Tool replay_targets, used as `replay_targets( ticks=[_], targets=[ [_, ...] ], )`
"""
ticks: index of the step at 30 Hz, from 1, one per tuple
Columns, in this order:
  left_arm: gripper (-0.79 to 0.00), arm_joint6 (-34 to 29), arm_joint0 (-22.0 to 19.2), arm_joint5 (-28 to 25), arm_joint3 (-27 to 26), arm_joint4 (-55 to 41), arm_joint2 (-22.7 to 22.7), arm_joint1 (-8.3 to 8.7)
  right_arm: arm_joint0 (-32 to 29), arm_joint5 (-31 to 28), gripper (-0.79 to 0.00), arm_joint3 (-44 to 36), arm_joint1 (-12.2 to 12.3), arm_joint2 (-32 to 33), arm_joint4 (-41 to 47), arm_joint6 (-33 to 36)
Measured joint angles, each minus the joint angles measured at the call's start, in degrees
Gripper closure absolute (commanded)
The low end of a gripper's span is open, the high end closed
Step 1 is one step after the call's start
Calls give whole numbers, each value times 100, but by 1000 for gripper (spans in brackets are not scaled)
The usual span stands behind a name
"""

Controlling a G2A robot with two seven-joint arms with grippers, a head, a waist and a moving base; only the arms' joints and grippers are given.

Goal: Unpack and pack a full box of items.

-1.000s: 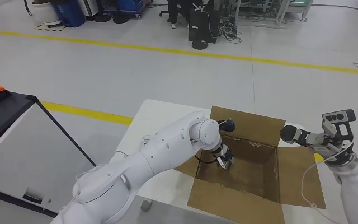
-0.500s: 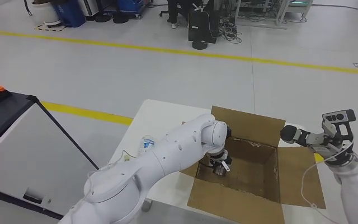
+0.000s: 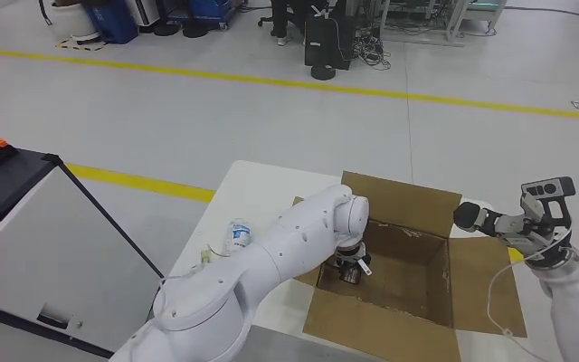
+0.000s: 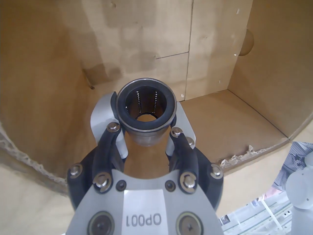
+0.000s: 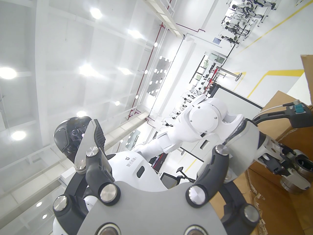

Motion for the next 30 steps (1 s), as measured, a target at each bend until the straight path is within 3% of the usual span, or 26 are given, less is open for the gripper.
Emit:
replay_targets(
  ticks=[2, 3, 18, 25, 30],
  targets=[
    [-760, 2, -19, -27, 113, 4, -3, -67, 0, 0, -785, 0, 0, 0, 0, 0],
    [-785, 2, -26, -41, 160, 3, -7, -94, 0, 0, -785, 0, 0, 0, 0, 0],
    [-785, 50, -208, -196, 603, 164, -77, -414, 0, 0, -785, 0, 0, 0, 0, 0],
    [-785, 238, -338, -208, 353, 449, -98, -441, 0, 0, -785, 0, 0, 0, 0, 0],
    [-785, 866, -284, -453, -164, 659, -254, -320, 0, 0, -785, 0, 0, 0, 0, 0]
  ],
)
